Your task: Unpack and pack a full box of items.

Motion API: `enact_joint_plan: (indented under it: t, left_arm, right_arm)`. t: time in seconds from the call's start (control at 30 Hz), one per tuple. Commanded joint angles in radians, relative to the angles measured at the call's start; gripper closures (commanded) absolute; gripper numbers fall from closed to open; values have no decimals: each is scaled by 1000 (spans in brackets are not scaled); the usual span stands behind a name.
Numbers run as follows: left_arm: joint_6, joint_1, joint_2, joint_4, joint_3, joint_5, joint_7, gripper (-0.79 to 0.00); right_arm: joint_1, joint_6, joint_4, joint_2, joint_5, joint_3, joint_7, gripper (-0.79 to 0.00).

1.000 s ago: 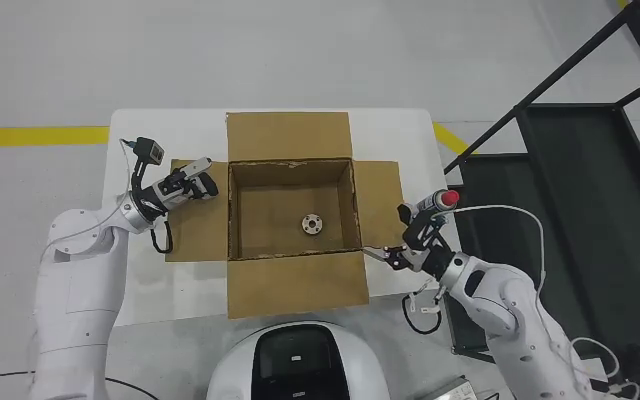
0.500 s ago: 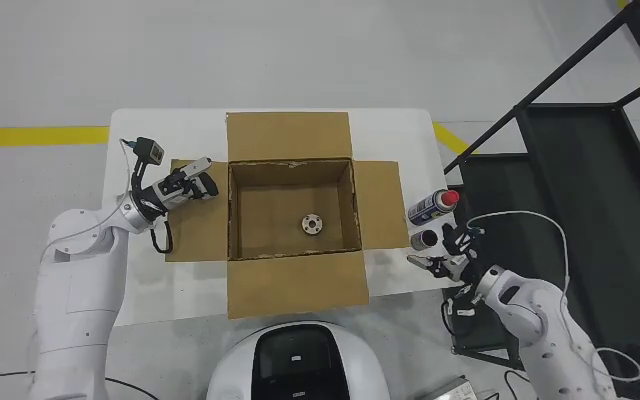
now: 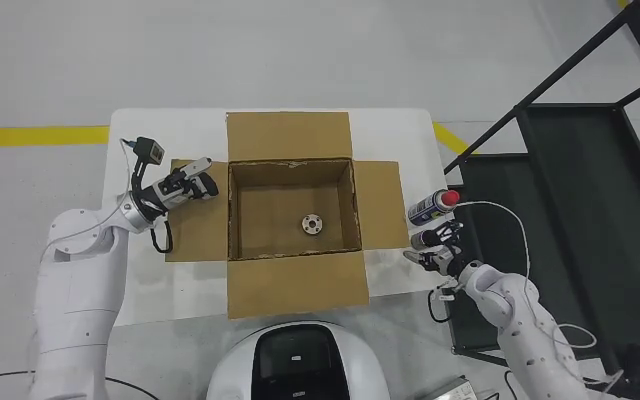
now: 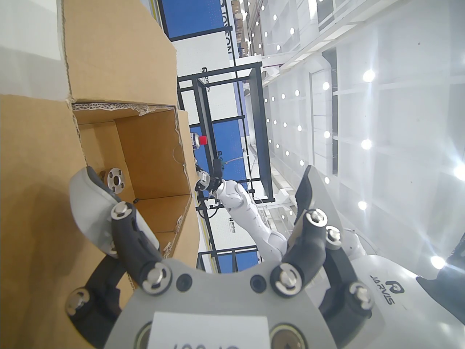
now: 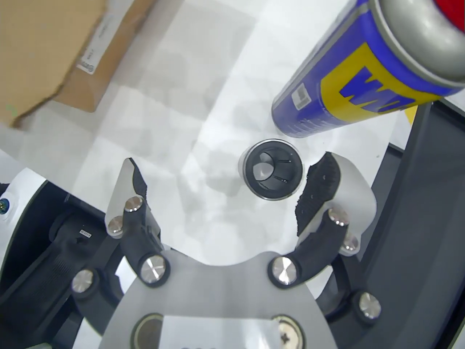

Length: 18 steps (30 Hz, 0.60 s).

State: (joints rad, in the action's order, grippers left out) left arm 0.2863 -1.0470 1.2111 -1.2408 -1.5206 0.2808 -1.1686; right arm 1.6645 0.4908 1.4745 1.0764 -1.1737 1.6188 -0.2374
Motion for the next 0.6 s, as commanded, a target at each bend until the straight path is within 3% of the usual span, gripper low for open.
enact_joint_plan:
  t: [0.0, 0.33, 0.43, 0.47, 0.57]
  left_arm:
    - [0, 0, 0, 0, 0, 0, 0, -785]
    - [0, 0, 0, 0, 0, 0, 0, -785]
    - [0, 0, 0, 0, 0, 0, 0, -785]
    - [0, 0, 0, 0, 0, 0, 0, -785]
    - [0, 0, 0, 0, 0, 0, 0, -785]
  right_arm:
    - [-18, -7, -29, 1, 4, -4, -3, -785]
    - [-92, -13, -151, 5, 37, -36, -9, -785]
    - [-105, -3, -172, 5, 44, -43, -6, -166]
    - [-107, -1, -176, 5, 44, -45, -4, 0]
    - [-111, 5, -186, 5, 45, -50, 3, 0]
